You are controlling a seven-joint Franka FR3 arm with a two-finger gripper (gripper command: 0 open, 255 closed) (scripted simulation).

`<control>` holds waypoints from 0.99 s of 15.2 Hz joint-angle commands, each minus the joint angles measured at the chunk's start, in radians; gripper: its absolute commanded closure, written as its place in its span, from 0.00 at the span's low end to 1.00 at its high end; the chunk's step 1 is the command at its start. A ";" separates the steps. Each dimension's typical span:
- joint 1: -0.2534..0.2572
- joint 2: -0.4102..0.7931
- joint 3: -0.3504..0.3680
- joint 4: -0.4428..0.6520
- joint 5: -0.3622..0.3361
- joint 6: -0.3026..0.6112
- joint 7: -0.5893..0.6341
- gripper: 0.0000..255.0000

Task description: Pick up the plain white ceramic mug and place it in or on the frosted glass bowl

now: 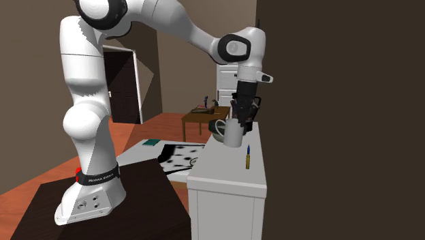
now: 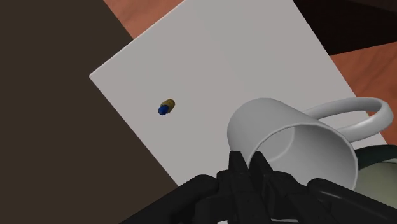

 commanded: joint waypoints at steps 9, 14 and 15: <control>-0.001 -0.030 -0.001 0.119 -0.007 -0.096 0.006 1.00; 0.010 -0.039 0.012 0.159 -0.007 -0.145 0.030 1.00; 0.022 -0.043 0.023 0.158 -0.007 -0.149 0.054 1.00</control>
